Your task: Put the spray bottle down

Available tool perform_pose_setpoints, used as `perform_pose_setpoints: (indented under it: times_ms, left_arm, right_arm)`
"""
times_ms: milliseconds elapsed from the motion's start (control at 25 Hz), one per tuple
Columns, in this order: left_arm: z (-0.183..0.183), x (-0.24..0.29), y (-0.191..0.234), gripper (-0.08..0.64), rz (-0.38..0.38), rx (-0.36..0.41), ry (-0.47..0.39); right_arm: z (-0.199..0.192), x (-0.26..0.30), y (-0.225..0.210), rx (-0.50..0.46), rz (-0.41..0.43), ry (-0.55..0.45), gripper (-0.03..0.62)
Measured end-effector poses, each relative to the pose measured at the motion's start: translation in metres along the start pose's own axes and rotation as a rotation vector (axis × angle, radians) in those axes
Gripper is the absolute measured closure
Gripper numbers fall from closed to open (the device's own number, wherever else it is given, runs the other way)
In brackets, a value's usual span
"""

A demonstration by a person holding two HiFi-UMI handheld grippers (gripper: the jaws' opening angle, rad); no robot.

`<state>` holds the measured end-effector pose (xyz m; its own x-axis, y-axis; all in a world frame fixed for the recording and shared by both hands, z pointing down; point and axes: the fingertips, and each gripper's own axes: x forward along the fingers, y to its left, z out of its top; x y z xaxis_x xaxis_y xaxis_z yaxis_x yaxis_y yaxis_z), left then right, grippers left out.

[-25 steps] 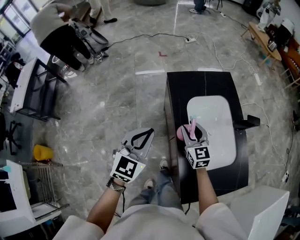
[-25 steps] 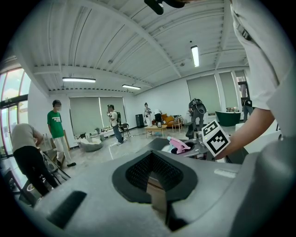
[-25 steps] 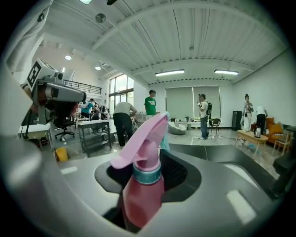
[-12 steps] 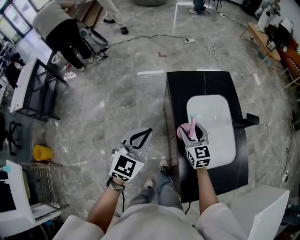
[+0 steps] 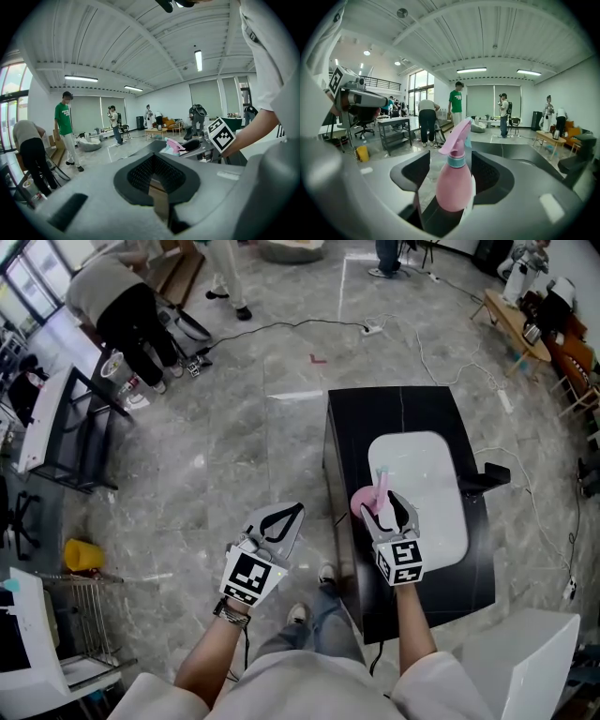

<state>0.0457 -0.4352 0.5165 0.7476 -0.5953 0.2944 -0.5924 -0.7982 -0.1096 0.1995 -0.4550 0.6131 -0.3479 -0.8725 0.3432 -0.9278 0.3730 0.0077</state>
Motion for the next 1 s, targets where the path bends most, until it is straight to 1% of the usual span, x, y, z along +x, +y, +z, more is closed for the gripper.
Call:
perform_pose_setpoints:
  times_ms: [360, 520, 680, 760, 1000]
  left_arm:
    - [0.005, -0.023, -0.012, 0.56, -0.005, -0.006, -0.032]
    - [0.01, -0.037, -0.017, 0.56, -0.006, 0.0, -0.046]
    - [0.016, -0.048, -0.02, 0.56, -0.004, 0.004, -0.065]
    - [0.019, -0.052, -0.022, 0.56, -0.002, 0.005, -0.074]
    - [0.034, -0.067, -0.03, 0.56, -0.01, 0.022, -0.11]
  right_arm:
    - [0.002, -0.043, 0.014, 0.01, -0.028, 0.021, 0.313]
    - [0.006, -0.062, 0.022, 0.037, -0.03, 0.024, 0.313]
    - [0.018, -0.083, 0.027, 0.036, -0.047, 0.001, 0.313]
    - [0.026, -0.094, 0.031, 0.029, -0.052, -0.017, 0.325]
    - [0.055, -0.129, 0.042, 0.034, -0.063, -0.071, 0.327]
